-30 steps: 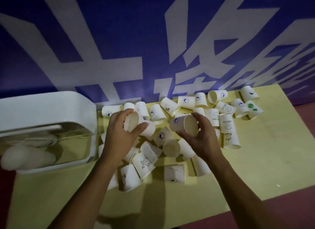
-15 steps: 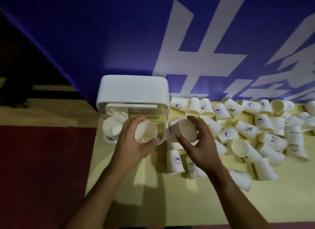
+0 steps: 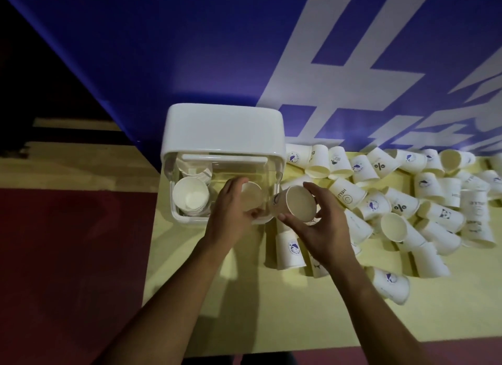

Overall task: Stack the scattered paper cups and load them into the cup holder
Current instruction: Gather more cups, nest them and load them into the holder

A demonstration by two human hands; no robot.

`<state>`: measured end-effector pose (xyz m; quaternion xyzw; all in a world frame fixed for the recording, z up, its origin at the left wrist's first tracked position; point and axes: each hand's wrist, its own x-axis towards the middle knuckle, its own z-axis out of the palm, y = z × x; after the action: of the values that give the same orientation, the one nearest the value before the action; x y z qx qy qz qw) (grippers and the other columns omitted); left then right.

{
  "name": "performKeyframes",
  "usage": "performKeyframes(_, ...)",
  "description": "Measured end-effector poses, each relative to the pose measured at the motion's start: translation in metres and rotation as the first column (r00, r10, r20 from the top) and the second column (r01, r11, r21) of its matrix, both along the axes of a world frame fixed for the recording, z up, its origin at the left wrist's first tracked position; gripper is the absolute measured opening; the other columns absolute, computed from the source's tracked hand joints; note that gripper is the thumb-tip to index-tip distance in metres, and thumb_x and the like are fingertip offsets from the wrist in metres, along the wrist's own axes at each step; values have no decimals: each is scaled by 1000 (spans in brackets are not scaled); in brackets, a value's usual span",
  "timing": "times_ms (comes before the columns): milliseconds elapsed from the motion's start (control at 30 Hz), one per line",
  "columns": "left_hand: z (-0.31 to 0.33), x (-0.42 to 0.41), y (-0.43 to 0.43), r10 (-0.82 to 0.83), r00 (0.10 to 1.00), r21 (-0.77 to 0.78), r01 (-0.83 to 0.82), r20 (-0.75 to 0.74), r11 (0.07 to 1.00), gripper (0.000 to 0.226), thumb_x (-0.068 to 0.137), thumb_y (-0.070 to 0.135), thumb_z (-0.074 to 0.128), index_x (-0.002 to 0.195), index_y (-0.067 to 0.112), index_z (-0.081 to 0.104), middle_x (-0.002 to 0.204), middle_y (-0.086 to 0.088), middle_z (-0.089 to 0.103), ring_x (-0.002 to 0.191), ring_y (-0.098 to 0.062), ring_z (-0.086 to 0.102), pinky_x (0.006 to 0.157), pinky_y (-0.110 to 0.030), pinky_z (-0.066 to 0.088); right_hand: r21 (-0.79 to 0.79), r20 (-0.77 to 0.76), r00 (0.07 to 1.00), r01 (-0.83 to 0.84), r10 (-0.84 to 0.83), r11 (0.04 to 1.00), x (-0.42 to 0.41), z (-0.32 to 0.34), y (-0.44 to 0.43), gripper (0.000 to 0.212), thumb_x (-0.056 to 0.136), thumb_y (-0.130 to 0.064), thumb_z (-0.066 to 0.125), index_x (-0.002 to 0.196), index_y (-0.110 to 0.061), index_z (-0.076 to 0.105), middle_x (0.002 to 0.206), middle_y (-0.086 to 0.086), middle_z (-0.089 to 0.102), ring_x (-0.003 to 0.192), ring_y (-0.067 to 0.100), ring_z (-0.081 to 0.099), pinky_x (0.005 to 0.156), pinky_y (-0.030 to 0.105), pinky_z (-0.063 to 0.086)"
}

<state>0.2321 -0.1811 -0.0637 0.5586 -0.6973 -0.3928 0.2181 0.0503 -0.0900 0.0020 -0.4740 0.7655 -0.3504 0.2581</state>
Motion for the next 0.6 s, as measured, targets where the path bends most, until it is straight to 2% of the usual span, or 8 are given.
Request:
performKeyframes(133, -21, -3, -7, -36, 997, 63, 32, 68, 997, 84, 65, 36, 96, 136, 21, 53, 137, 1, 57, 123, -21, 56, 95, -33, 49, 1, 2, 1000, 1, -1, 1000, -4, -6, -3, 84, 68, -57, 87, 139, -23, 57, 127, -17, 57, 117, 5, 56, 95, 42, 54)
performKeyframes(300, -29, -8, -9, -56, 997, 105, 50, 48, 993, 98, 59, 42, 98, 141, 21, 50, 139, -1, 55, 125, -21, 53, 99, -34, 47, -13, -30, 999, -41, 41, 999, -10, -14, -7, 81, 71, -49, 90, 139, -21, 57, 124, -20, 54, 115, 3, 54, 92, 42, 55)
performKeyframes(433, -27, -5, -6, -44, 999, 150, 39, 28, 988, 108, 56, 49, 97, 147, 26, 42, 146, 1, 50, 130, -18, 50, 99, -29, 44, -69, -39, 996, -83, 81, 994, -5, -14, -13, 78, 72, -48, 89, 137, -18, 58, 124, -18, 56, 113, 1, 54, 90, 34, 54)
performKeyframes(500, -24, -1, -3, -31, 999, 148, 29, 16, 989, 112, 59, 43, 98, 152, 23, 37, 149, -3, 47, 128, -16, 48, 99, -25, 40, -102, -17, 994, -107, 106, 989, 4, -14, -21, 78, 72, -46, 90, 136, -17, 58, 124, -13, 58, 113, 2, 55, 90, 28, 52)
performKeyframes(600, -19, 7, 4, -20, 1000, 181, 22, -11, 983, 105, 74, 25, 92, 158, 17, 29, 157, -8, 39, 139, -21, 43, 113, -37, 40, -110, 15, 984, -177, 179, 978, 21, -15, -35, 77, 73, -47, 90, 137, -21, 57, 126, -9, 61, 116, 8, 57, 92, 27, 51)
